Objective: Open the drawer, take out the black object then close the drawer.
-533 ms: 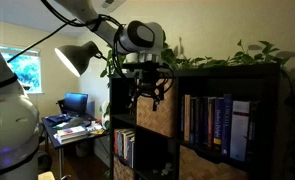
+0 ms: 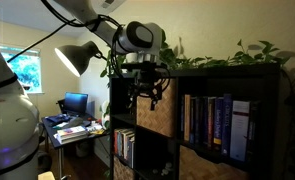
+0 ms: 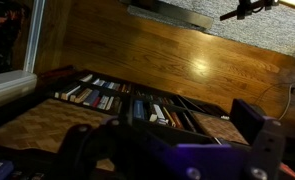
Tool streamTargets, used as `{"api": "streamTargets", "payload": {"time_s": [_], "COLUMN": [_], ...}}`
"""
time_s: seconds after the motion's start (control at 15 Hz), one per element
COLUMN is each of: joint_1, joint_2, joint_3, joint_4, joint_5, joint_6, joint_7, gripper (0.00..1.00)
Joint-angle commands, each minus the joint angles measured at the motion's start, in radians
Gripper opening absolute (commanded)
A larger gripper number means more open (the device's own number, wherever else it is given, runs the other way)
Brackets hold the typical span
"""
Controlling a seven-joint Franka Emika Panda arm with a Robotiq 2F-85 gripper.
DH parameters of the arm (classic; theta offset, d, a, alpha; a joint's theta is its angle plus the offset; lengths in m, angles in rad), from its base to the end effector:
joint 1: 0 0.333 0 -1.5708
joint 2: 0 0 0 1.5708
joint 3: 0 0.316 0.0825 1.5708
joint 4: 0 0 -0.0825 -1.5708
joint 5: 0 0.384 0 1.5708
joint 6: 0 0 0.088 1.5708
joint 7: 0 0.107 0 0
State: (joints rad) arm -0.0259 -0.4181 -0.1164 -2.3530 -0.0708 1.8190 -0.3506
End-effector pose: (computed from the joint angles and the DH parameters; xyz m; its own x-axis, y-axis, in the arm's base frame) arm 0.4055 -0.0667 0.4779 0.9637 0.2398 -0.1171 0.2388 -0.9708 -0.0227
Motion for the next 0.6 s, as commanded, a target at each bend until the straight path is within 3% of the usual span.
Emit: {"api": "streamTargets", "payload": {"time_s": [0.0,0.27,0.53], "joint_1": [0.008,0.004,-0.001], "joint_2": [0.002,0.012,0.000], "joint_3": [0.033,0.081,0.117], "joint_4": [0.028,0.078,0.101], "joint_5": [0.078,0.166,0.224], "joint_6": [-0.010,0.026,0.147], "joint_7": [0.149,0.336,0.492], "gripper": [1.00,1.00,1.00]}}
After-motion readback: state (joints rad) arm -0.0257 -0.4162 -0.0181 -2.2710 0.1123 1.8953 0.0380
